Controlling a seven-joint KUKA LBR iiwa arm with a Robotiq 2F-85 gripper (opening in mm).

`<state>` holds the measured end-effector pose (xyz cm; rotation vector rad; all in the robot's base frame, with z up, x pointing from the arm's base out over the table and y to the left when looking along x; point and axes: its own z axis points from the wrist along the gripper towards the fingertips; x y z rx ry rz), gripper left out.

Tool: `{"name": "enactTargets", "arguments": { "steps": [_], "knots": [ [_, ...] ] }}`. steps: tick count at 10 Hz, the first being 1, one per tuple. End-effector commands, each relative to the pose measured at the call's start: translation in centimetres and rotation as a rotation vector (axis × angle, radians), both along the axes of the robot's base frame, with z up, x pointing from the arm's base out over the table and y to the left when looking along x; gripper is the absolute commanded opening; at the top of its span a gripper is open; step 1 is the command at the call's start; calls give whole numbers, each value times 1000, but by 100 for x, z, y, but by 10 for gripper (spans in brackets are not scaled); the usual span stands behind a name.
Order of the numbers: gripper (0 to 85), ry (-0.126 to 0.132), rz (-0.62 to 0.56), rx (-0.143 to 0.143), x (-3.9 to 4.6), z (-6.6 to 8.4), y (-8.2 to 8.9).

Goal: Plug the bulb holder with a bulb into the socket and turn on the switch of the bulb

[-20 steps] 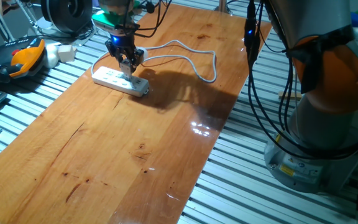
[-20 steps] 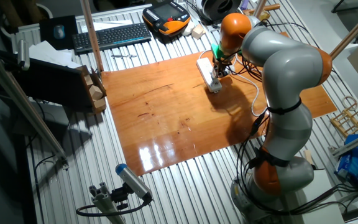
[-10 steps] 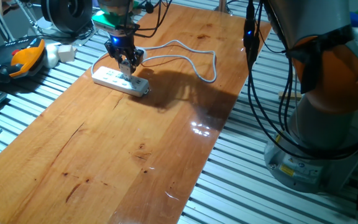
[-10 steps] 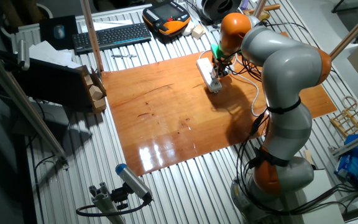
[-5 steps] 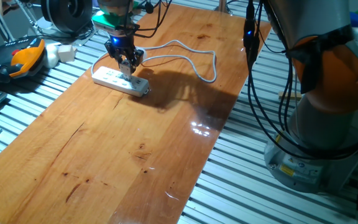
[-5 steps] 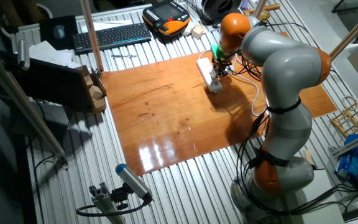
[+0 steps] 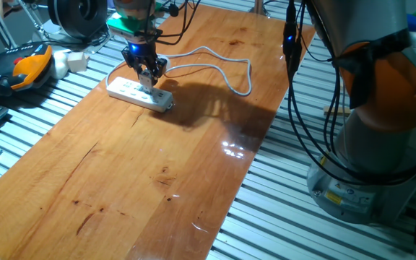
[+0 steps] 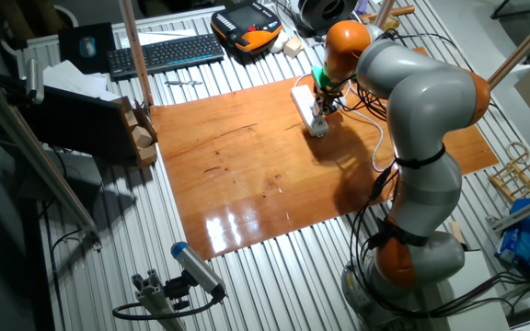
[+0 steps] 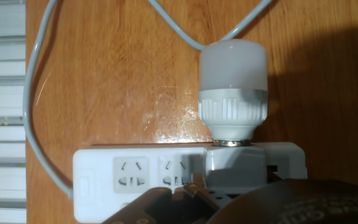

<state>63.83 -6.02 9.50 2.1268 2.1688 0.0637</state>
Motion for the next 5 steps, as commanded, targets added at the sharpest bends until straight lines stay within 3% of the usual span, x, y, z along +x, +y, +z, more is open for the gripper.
{"name": "enactTargets", "arguments": {
  "steps": [1, 5],
  "knots": [
    [0, 0, 0, -3, -2, -1, 1],
    [0, -8, 2, -17, -5, -10, 11]
  ]
}}
